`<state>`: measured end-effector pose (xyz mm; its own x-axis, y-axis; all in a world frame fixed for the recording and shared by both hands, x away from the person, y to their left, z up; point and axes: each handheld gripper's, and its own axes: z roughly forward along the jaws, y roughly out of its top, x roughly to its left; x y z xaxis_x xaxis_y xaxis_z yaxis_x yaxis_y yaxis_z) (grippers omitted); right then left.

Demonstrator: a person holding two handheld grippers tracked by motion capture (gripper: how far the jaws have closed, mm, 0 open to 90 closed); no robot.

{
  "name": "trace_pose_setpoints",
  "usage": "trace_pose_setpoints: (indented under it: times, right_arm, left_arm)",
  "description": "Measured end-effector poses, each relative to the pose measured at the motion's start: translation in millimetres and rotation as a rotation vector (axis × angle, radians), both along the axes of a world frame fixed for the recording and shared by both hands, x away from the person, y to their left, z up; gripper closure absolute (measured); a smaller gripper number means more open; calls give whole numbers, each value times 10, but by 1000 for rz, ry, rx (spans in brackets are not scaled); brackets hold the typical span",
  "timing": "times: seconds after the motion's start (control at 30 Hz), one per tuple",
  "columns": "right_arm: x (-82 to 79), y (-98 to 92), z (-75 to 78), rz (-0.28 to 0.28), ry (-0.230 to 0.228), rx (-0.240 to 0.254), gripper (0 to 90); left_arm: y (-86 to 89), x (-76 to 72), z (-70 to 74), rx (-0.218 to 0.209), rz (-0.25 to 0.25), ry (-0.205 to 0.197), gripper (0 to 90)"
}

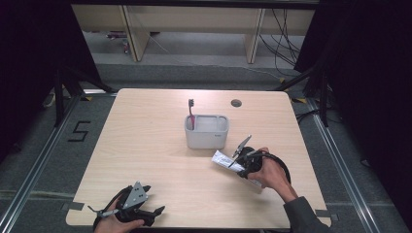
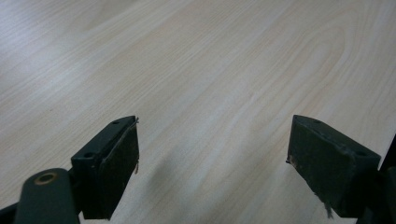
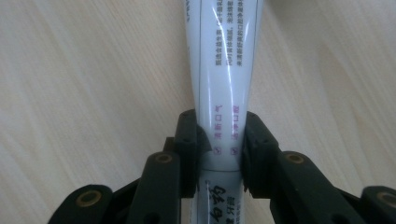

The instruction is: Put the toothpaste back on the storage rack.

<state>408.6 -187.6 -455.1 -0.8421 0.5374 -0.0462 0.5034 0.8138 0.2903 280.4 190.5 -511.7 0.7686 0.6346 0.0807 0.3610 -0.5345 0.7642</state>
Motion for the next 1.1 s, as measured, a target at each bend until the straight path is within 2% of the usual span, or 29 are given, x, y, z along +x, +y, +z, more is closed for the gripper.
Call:
trace_pose_setpoints:
  times: [0.07, 0.1, 0.17, 0.2, 0.23, 0.3, 0.33, 0.37, 0.4, 0.43, 0.47, 0.5, 0.53, 0.57, 0.6, 0.63, 0.7, 0.77, 0.8, 0.83, 0.9, 0.93, 0.97, 1.0, 1.07, 1.1]
  right_arm:
    - [-22, -41, 56, 8, -14, 33, 715]
    - [-30, -65, 83, 8, -27, 51, 716]
    - [-43, -111, 130, 1, -50, 66, 716]
    - [-47, -136, 156, 2, -63, 74, 715]
    - [-58, -141, 171, 0, -68, 105, 715]
    - [-74, -181, 223, -32, -88, 143, 716]
    - [-69, -198, 242, -26, -98, 167, 716]
    - [-81, -208, 264, -44, -89, 183, 715]
    - [-74, -230, 286, -34, -120, 200, 715]
    - [-78, -243, 308, -52, -114, 222, 715]
    - [-79, -257, 317, -73, -126, 252, 715]
    - [-84, -267, 340, -104, -135, 264, 716]
    - [-70, -285, 349, -82, -149, 284, 716]
    - [-80, -288, 376, -100, -156, 302, 716]
    - [-64, -308, 392, -70, -190, 324, 716]
    - [-54, -322, 402, -54, -195, 350, 716]
    - [-57, -333, 452, -67, -199, 374, 715]
    - [-55, -331, 487, -70, -207, 396, 715]
    - [-45, -346, 514, -65, -218, 383, 716]
    - [-33, -337, 513, -53, -224, 405, 716]
    - [-32, -341, 555, -82, -215, 403, 716]
    - [-14, -338, 550, -73, -233, 425, 716]
    - [-16, -338, 565, -103, -225, 439, 716]
    - [-2, -342, 585, -84, -216, 440, 716]
    - [31, -333, 604, -84, -245, 444, 716]
    - [40, -322, 615, -90, -239, 451, 716]
  left_arm:
    - [0, 3, 11, 7, 4, 3, 161]
    - [-6, 0, -1, -8, 4, 0, 161]
    - [1, -3, -3, -6, 4, -1, 161]
    - [-4, -10, -5, -16, 21, 2, 161]
    - [-2, -2, -1, -20, 14, 4, 161]
    - [-1, -5, -3, -14, 10, 9, 161]
    - [-1, -7, -6, -14, 13, 4, 161]
    - [-5, -11, -6, -19, 23, 4, 161]
    - [-8, -6, 1, -27, 16, 9, 161]
    - [3, 2, 11, -1, 15, 5, 161]
    - [7, 6, 11, -1, 5, 3, 161]
    - [-2, -7, -7, -22, 26, -3, 161]
    - [4, -8, -1, -23, 17, 9, 161]
    - [7, -3, 6, -21, 15, 15, 161]
    - [5, 0, 8, -17, 21, 7, 161]
    - [6, 2, 8, -16, 14, 13, 161]
    - [-4, -13, -4, -40, 24, 15, 161]
    - [-3, -8, 6, -33, 29, 14, 161]
    - [5, -3, 9, -19, 22, 11, 161]
    - [5, -6, 2, -24, 22, 6, 161]
    - [-1, -9, -2, -45, 26, 11, 161]
    - [8, -5, 11, -24, 29, 10, 161]
    - [4, -3, 6, -31, 36, 11, 161]
    - [10, 1, 8, -21, 23, 8, 161]
    - [8, -6, -2, -31, 28, 11, 161]
    - [9, -1, 6, -27, 28, 11, 161]
